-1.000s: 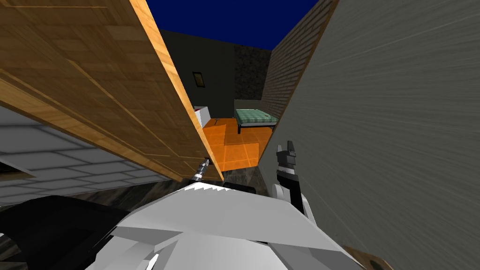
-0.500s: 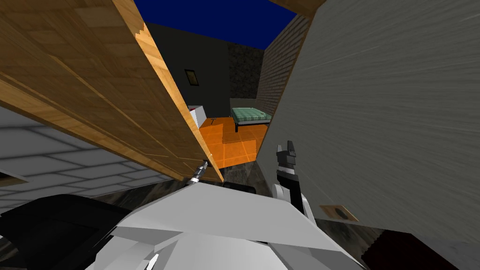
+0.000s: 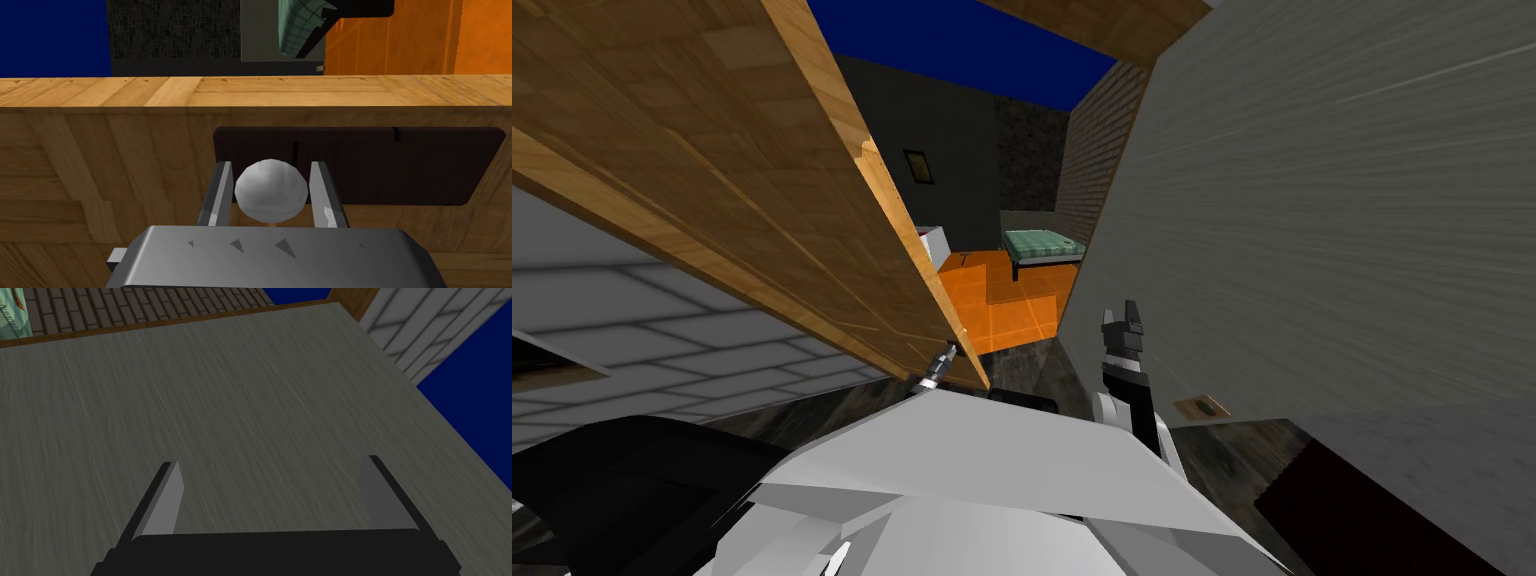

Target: Pull the door open

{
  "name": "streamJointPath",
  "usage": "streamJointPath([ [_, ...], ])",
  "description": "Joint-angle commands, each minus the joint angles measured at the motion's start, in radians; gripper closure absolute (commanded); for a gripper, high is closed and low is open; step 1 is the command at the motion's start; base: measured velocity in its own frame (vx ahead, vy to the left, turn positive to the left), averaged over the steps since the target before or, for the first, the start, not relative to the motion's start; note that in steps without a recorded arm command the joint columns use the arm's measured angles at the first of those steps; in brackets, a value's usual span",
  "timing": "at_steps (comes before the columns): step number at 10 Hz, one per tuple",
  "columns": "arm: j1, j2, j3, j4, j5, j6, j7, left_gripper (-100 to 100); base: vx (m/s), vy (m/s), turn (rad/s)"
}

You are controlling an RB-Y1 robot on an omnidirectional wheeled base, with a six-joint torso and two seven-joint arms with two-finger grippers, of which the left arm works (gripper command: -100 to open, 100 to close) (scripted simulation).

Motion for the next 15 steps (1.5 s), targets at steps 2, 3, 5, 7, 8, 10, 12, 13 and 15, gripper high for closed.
streamJointPath([
  [2, -0.048, -0.001, -0.046, 0.023, 0.028, 0.018, -0.015, 100, -0.224, 0.048, -0.039],
  [3, -0.07, -0.001, -0.062, 0.036, 0.039, 0.023, -0.02, 100, -0.215, 0.048, -0.021],
  [5, -0.105, -0.001, -0.087, 0.057, 0.056, 0.032, -0.029, 100, -0.181, 0.039, -0.027],
  [7, -0.142, 0.0, -0.114, 0.079, 0.074, 0.041, -0.038, 100, -0.142, 0.039, -0.02],
  [8, -0.166, 0.0, -0.132, 0.094, 0.086, 0.046, -0.045, 100, -0.153, 0.062, -0.029],
  [10, -0.203, 0.001, -0.158, 0.116, 0.104, 0.055, -0.054, 100, -0.13, 0.05, -0.032],
  [12, -0.238, 0.001, -0.184, 0.137, 0.121, 0.064, -0.062, 100, -0.153, 0.052, -0.019],
  [13, -0.249, 0.001, -0.192, 0.144, 0.127, 0.066, -0.065, 100, -0.153, 0.068, -0.034],
  [15, -0.29, 0.002, -0.222, 0.168, 0.147, 0.076, -0.075, 100, -0.148, 0.065, -0.03],
])
